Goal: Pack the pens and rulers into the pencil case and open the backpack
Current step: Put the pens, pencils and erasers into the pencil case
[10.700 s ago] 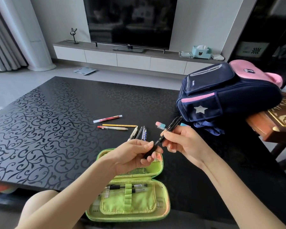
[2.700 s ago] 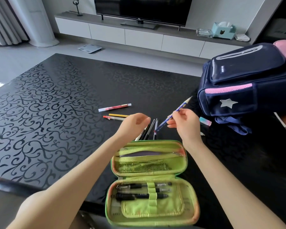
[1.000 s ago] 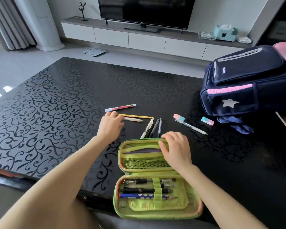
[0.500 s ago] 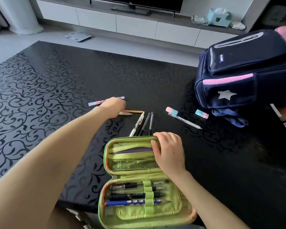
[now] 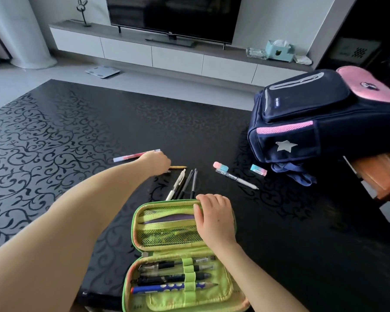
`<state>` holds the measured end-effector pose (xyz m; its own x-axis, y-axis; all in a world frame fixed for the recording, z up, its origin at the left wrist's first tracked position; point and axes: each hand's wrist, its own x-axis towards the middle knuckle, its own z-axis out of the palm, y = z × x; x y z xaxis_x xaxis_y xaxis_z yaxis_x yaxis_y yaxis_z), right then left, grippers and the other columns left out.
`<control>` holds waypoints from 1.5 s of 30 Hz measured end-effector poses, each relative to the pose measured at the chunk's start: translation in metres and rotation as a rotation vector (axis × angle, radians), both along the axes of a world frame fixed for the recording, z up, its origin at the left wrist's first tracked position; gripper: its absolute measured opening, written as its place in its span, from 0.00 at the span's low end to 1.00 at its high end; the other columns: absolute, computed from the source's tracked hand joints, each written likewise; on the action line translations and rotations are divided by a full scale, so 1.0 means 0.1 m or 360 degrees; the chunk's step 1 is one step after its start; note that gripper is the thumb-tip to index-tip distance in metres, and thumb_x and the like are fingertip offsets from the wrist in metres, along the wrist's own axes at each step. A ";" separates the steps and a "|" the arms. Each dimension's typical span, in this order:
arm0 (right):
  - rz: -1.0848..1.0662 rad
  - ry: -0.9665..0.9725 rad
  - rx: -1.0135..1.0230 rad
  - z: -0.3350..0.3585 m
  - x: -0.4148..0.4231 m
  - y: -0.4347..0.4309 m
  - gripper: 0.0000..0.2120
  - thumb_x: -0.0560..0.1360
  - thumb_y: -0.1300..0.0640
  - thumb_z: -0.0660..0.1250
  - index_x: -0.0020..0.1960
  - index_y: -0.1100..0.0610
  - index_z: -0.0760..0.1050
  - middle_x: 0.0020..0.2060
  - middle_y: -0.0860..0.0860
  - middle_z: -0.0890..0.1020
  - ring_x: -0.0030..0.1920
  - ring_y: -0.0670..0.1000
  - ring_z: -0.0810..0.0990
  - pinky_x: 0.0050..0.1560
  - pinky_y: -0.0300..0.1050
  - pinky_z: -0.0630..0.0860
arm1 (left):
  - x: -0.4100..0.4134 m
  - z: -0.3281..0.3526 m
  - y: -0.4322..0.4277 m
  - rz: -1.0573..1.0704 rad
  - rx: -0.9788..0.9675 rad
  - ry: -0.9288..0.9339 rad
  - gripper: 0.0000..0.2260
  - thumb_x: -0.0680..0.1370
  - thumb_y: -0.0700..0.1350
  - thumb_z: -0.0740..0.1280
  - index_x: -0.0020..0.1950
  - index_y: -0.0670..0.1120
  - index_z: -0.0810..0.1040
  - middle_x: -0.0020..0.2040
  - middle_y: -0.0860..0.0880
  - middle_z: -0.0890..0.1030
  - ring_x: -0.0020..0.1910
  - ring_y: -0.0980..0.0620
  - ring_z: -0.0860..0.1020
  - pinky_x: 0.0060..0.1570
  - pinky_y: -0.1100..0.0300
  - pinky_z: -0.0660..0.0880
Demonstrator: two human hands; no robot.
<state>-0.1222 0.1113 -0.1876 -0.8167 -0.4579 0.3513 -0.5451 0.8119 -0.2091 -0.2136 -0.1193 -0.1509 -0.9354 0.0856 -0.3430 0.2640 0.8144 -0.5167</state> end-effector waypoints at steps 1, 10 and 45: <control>-0.0002 -0.0001 0.0002 0.00 0.00 0.00 0.14 0.77 0.50 0.53 0.49 0.54 0.76 0.40 0.46 0.79 0.41 0.50 0.76 0.47 0.48 0.76 | -0.02 0.01 -0.01 -0.0002 0.0013 -0.0022 0.15 0.82 0.46 0.52 0.63 0.40 0.69 0.62 0.43 0.75 0.60 0.43 0.75 0.60 0.53 0.71; -0.0008 -0.0051 0.0045 0.01 -0.01 -0.01 0.16 0.78 0.50 0.50 0.52 0.53 0.75 0.42 0.47 0.80 0.43 0.51 0.77 0.49 0.49 0.75 | 0.06 0.00 -0.05 -0.0085 0.0090 0.0213 0.16 0.82 0.49 0.52 0.60 0.38 0.66 0.59 0.41 0.75 0.57 0.44 0.75 0.54 0.54 0.73; 0.0303 -0.0154 -0.0332 0.19 1.00 0.68 0.05 0.71 0.60 0.64 0.44 0.56 0.79 0.41 0.47 0.83 0.44 0.49 0.80 0.57 0.48 0.73 | 2.77 -0.09 1.11 0.0087 0.1631 0.0568 0.04 0.69 0.48 0.68 0.34 0.52 0.79 0.32 0.55 0.77 0.35 0.51 0.74 0.41 0.61 0.71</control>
<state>-0.0219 0.1794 -0.1685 -0.7571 -0.5324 0.3787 -0.6531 0.6309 -0.4188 0.0634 -0.0088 -0.1594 -0.9783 0.1312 0.1602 0.1834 0.9084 0.3757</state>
